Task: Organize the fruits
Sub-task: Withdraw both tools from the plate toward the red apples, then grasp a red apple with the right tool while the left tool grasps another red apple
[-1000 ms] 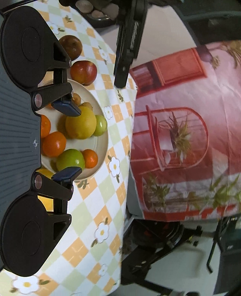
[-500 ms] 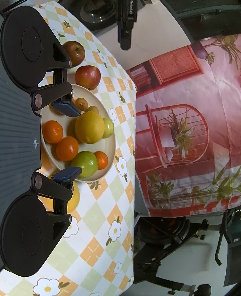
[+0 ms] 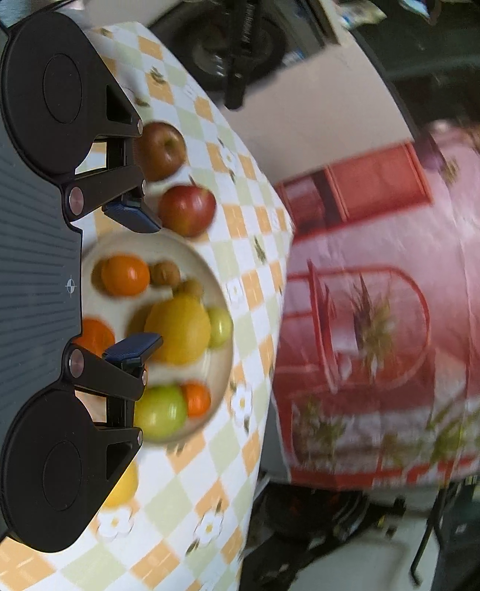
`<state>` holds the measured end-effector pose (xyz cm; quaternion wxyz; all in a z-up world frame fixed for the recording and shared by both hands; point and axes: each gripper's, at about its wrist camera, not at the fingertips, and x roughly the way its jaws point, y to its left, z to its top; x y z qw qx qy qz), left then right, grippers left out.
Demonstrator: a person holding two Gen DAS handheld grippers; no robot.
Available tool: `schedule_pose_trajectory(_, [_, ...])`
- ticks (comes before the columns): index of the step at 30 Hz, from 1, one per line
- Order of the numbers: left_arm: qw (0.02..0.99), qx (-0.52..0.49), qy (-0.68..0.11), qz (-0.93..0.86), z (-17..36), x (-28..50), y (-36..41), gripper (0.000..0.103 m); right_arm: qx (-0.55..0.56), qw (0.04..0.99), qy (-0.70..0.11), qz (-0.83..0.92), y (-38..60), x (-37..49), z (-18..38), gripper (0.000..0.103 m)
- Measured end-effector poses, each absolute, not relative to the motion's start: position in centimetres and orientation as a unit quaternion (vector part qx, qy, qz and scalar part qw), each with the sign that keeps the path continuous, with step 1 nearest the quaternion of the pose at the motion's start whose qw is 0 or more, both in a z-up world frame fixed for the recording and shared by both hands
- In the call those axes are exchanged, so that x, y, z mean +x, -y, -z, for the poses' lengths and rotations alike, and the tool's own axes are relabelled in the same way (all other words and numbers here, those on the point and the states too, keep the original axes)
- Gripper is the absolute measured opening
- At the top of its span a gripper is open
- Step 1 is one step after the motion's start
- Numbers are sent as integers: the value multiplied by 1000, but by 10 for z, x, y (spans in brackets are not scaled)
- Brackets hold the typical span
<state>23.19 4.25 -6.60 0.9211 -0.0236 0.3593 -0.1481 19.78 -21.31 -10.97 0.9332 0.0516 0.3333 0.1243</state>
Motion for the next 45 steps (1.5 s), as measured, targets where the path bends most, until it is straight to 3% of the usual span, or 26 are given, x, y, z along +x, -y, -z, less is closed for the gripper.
schedule_pose_trajectory(17, [895,-42,-397,200,91,243,-50,43,-22,897,-374,-235,121,231,130,56])
schedule_pose_trajectory(45, [861,-47,-446,239,119,265,-36,43,-29,878,-389,-278,86,256,157,57])
